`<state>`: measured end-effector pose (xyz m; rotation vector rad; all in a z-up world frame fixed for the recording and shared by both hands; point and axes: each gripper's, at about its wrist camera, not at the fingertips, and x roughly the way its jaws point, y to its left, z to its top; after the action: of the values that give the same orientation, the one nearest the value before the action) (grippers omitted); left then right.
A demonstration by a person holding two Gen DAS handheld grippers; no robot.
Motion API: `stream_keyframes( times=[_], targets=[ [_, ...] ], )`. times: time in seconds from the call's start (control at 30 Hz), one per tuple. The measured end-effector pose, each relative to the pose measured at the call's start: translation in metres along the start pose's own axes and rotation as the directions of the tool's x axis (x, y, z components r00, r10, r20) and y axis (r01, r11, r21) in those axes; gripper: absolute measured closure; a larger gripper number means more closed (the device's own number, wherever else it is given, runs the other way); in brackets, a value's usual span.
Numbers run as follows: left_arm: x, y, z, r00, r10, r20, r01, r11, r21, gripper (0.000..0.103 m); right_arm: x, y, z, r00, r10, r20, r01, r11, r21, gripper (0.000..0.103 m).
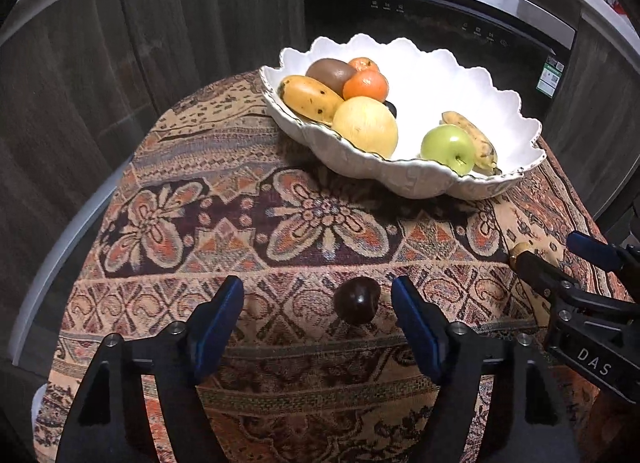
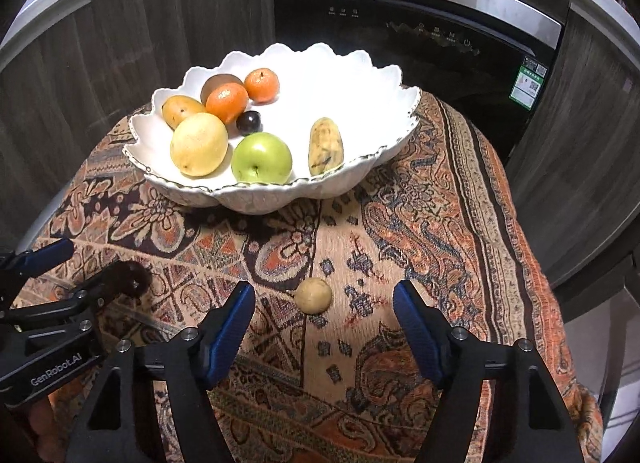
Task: Organize fruits
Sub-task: 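Grasp the dark plum with the left tool while the right tool grasps the small brown fruit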
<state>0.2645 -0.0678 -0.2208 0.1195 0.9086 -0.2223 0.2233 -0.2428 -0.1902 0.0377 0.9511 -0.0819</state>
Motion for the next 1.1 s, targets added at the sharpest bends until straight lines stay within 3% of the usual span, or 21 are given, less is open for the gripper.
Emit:
stream_keyframes(
  times=[0.3, 0.47, 0.7, 0.83, 1.1],
  targets=[
    [0.013, -0.007, -0.002, 0.999, -0.026, -0.031, 0.026, 0.999, 0.019, 0.045, 0.014, -0.003, -0.002, 0.999, 0.014, -0.031, -0.014, 1.0, 0.014, 0.035],
    [0.021, -0.007, -0.003, 0.997, -0.052, -0.054, 0.052, 0.999, 0.002, 0.058, 0.022, -0.003, -0.001, 0.999, 0.029, -0.044, -0.029, 1.0, 0.012, 0.051],
    [0.023, -0.008, -0.004, 0.998, -0.052, -0.04, 0.052, 0.999, -0.001, 0.064, 0.03, -0.004, -0.003, 0.998, 0.025, -0.053, -0.025, 1.0, 0.008, 0.061],
    [0.023, -0.009, -0.003, 0.998, -0.045, -0.036, 0.046, 0.999, 0.008, 0.076, 0.031, -0.003, -0.003, 0.999, 0.023, -0.048, -0.024, 1.0, -0.005, 0.077],
    [0.018, -0.008, -0.004, 0.998, -0.034, -0.044, 0.034, 0.999, 0.005, 0.076, 0.021, -0.002, -0.002, 1.0, 0.012, -0.025, -0.012, 1.0, -0.01, 0.078]
  ],
)
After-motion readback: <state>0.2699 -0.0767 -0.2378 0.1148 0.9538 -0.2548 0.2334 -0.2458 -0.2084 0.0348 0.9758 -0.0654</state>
